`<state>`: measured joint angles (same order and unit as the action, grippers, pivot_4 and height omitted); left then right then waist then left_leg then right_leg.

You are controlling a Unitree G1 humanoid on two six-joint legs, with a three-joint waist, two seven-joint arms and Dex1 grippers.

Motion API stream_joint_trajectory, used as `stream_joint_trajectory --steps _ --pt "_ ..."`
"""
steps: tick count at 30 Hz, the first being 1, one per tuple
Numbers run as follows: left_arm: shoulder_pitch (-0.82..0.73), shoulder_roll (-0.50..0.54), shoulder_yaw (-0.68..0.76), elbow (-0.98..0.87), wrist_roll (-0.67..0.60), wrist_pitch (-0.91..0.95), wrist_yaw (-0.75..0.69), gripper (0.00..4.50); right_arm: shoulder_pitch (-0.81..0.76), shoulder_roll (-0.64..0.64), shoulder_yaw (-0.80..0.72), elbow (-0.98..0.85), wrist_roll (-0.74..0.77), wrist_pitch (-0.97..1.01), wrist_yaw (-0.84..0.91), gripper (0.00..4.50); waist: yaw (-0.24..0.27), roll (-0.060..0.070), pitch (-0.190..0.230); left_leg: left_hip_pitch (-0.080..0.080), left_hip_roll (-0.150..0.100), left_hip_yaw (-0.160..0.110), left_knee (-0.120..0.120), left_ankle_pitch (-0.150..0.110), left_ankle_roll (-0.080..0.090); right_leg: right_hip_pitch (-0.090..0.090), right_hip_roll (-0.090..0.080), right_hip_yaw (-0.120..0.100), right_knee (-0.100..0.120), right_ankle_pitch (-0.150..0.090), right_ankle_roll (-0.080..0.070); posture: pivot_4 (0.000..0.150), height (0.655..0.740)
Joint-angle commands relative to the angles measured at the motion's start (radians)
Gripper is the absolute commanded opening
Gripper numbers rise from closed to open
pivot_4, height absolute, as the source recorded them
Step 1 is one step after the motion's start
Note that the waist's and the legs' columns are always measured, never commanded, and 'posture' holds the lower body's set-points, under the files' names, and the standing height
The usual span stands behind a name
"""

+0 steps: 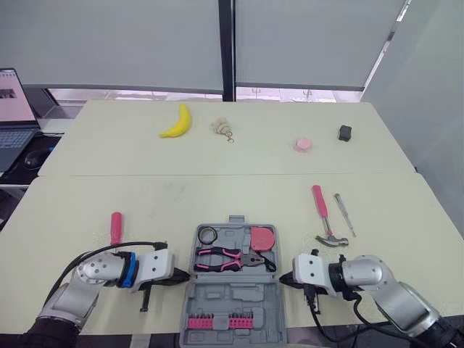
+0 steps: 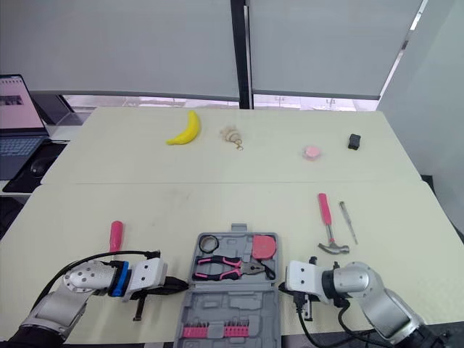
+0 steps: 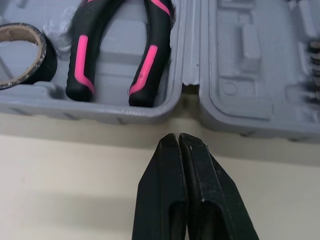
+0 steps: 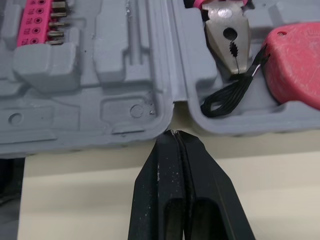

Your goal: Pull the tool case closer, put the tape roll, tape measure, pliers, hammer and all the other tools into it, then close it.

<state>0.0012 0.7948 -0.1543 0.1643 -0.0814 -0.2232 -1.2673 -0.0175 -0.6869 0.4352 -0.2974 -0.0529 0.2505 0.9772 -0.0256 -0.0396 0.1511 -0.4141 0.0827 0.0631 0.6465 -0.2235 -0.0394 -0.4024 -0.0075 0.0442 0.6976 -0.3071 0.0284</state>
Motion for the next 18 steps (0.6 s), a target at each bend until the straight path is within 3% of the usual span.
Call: stream_joint_trajectory --steps 1,12,18 --pt "-0.004 -0.015 -0.035 -0.045 -0.001 0.046 0.003 0.06 -0.005 0.011 0.0 -0.01 0.005 -0.012 -0.006 0.0 0.002 0.0 0.0 0.0 0.0 0.0 0.0 0.0 0.0 0.0 0.0 0.0 0.0 0.0 0.0 0.15 0.74" --pt "-0.037 -0.052 -0.03 -0.081 -0.011 0.155 0.034 0.06 -0.009 0.072 -0.021 -0.021 0.023 0.017 -0.034 0.0 0.002 0.002 -0.001 0.001 -0.001 -0.003 0.0 0.0 0.0 0.001 0.0 -0.001 0.0 0.001 0.001 0.15 0.74" --pt "-0.113 -0.084 -0.028 -0.023 0.016 0.155 0.06 0.06 -0.043 0.094 -0.032 0.018 0.021 0.015 -0.038 0.0 0.003 0.002 0.0 0.013 -0.001 -0.003 0.0 0.0 0.0 0.014 0.0 -0.001 -0.001 -0.002 0.004 0.15 0.74"
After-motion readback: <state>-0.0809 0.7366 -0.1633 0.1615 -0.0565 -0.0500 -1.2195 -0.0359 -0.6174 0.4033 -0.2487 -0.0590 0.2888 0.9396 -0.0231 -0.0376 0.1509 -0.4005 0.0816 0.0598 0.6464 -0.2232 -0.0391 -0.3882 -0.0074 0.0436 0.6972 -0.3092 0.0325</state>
